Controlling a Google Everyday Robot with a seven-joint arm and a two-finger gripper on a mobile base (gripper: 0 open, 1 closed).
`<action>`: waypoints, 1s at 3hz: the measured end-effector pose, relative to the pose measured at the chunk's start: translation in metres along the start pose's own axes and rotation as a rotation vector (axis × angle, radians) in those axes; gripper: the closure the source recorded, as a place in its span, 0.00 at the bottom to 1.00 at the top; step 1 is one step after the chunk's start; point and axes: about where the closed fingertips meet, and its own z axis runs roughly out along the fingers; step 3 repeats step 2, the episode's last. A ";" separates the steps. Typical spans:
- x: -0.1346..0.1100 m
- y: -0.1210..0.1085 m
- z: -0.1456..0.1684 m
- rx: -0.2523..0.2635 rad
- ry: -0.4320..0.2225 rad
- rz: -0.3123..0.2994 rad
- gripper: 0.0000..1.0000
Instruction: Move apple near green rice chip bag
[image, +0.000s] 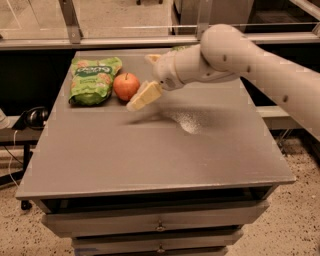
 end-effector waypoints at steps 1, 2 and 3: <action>-0.004 0.002 -0.074 0.119 -0.069 0.007 0.00; 0.019 -0.007 -0.120 0.194 -0.060 0.041 0.00; 0.019 -0.007 -0.120 0.194 -0.060 0.041 0.00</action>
Offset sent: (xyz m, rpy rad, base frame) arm -0.0217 -0.0470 0.0323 0.0676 -0.0607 -0.0722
